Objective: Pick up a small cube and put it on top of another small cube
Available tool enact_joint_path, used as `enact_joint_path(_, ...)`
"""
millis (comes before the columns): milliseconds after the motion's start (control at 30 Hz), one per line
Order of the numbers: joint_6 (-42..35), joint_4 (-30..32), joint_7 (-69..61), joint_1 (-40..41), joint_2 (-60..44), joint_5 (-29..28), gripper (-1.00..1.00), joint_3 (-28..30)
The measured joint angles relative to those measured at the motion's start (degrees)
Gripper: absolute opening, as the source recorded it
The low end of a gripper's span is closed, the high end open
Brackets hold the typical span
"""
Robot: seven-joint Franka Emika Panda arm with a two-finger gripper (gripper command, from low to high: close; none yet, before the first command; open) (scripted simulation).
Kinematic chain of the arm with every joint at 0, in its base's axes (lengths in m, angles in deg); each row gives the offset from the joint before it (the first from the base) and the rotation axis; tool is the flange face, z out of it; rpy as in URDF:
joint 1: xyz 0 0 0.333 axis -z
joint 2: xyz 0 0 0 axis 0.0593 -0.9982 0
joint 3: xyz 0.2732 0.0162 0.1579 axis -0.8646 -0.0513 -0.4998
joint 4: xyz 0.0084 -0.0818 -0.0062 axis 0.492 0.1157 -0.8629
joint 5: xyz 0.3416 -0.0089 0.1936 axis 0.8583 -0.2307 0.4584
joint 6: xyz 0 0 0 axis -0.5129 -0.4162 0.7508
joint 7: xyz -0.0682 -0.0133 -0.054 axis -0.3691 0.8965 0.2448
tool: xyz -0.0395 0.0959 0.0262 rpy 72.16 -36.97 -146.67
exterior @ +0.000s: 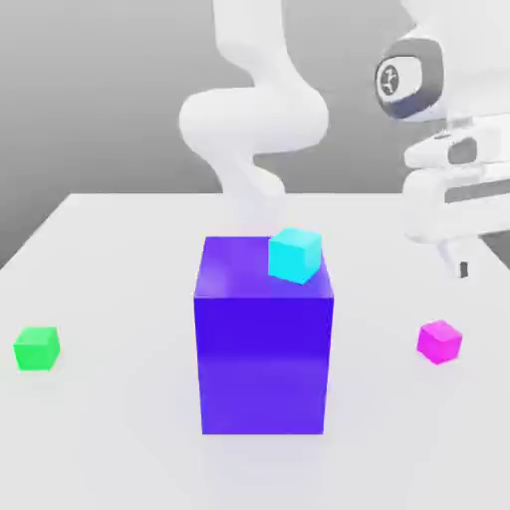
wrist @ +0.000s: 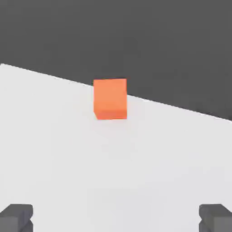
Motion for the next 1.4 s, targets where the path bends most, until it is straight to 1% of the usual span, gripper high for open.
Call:
enact_joint_path(100,4.28,4.01,6.55,-3.31,-6.72,-3.71,0.00,-4.37)
enact_joint_path(133,5.68,5.33,9.37,-3.90,-9.06,-5.83,0.00,-5.06)
enact_joint_path(167,7.12,6.01,12.49,-6.05,-11.42,-8.99,0.00,-4.51)
enact_joint_path(233,9.98,5.82,18.66,-9.09,-15.99,-16.61,0.00,-0.03)
enact_joint_path(300,12.86,4.88,24.35,-13.65,-20.32,-24.06,0.00,6.15)
enact_joint_path(400,17.60,3.35,29.44,-23.44,-26.29,-30.49,0.00,17.35)
enact_joint_path(433,18.40,3.08,30.31,-24.86,-27.29,-31.60,-1.00,19.03)
enact_joint_path(600,18.52,3.08,30.39,-24.85,-27.30,-31.68,-1.00,19.02)
enact_joint_path(633,18.94,2.96,30.67,-25.67,-27.79,-32.04,-1.00,19.92)
enact_joint_path(667,18.35,3.18,30.02,-24.97,-27.03,-31.17,-1.00,19.01)
enact_joint_path(700,17.28,3.55,28.88,-23.09,-25.67,-29.76,-1.00,16.82)
enact_joint_path(767,14.61,4.59,24.77,-19.18,-22.04,-24.39,-1.00,11.66)
enact_joint_path(833,11.74,5.69,19.60,-16.28,-17.89,-17.44,-1.00,7.08)
enact_joint_path(900,8.89,6.58,14.43,-16.04,-13.68,-10.44,-1.00,5.11)
enact_joint_path(933,8.49,6.32,13.13,-15.68,-12.57,-8.89,-1.00,5.04)
enact_joint_path(1000,8.34,5.32,10.62,-14.23,-11.25,-7.63,-1.00,5.81)
enact_joint_path(1133,7.84,3.30,1.33,-6.23,-9.94,-7.41,-1.00,9.21)
enact_joint_path(1400,6.75,-0.74,-18.53,8.04,-7.86,-8.28,-1.00,17.98)
